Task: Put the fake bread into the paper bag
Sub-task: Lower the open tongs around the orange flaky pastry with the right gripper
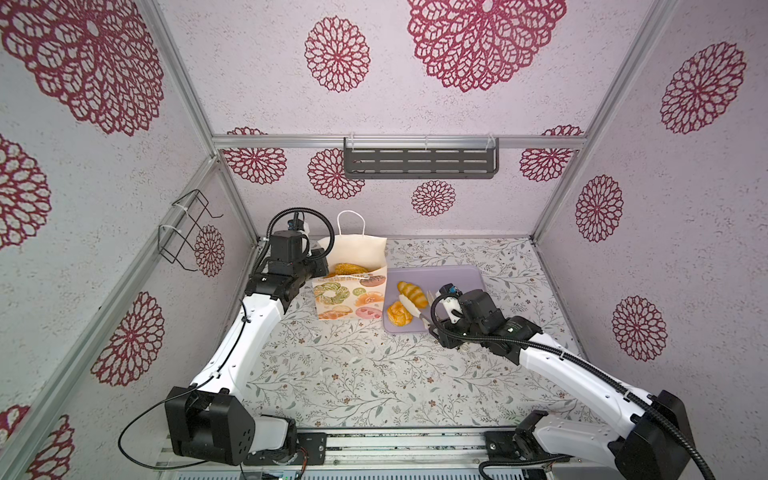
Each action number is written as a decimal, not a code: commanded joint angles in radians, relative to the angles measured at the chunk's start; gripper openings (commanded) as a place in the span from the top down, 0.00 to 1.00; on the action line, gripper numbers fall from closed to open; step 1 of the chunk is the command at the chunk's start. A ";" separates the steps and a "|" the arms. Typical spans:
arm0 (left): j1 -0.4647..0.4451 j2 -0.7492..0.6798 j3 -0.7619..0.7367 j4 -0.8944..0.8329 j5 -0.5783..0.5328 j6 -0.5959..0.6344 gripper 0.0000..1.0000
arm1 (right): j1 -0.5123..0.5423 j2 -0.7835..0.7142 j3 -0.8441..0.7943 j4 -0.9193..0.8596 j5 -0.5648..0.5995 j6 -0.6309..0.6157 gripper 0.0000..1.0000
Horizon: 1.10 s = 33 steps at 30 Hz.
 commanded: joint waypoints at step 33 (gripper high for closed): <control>-0.001 0.014 0.017 0.021 0.011 0.014 1.00 | 0.092 0.174 0.006 0.098 -0.037 0.037 0.50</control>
